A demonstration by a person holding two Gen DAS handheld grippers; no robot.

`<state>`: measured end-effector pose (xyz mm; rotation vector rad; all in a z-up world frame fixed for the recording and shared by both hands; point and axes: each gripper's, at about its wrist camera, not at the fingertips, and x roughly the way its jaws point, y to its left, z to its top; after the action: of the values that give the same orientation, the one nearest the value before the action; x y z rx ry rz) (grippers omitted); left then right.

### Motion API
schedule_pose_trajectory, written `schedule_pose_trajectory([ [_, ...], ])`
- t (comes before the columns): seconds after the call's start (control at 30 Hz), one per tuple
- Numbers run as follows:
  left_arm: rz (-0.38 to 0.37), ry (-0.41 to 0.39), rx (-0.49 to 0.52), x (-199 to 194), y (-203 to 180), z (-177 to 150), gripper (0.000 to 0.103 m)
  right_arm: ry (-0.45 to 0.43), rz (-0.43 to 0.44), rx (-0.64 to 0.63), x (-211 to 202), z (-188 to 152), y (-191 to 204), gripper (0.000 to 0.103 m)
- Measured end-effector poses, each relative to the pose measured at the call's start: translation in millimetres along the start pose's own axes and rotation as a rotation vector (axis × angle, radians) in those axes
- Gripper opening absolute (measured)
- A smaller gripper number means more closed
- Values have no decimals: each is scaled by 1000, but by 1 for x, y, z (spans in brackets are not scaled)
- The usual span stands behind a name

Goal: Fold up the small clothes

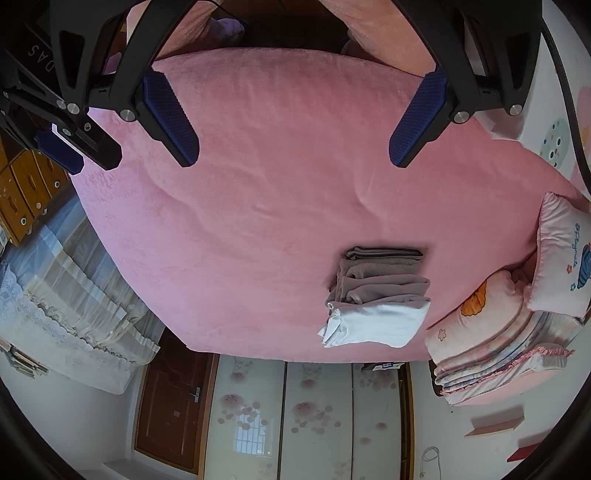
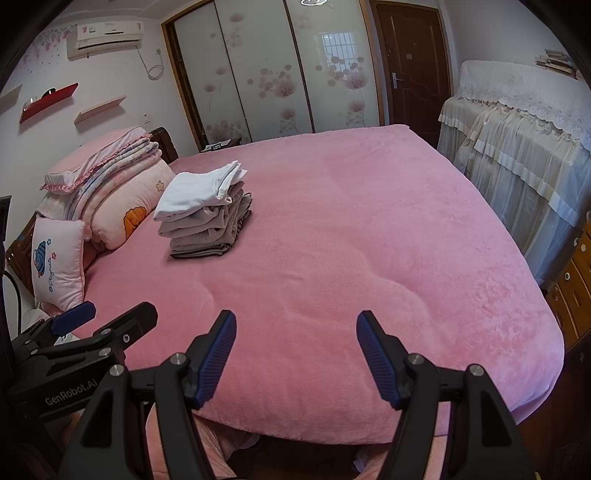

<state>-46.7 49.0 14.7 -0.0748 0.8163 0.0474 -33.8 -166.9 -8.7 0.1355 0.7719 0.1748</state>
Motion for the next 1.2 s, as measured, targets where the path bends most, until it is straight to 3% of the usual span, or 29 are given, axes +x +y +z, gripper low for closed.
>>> schedule_pose_trajectory([
  [1.2,5,15,-1,-3,-2,-5,102,9,1,1,-2,-3,-5,68],
])
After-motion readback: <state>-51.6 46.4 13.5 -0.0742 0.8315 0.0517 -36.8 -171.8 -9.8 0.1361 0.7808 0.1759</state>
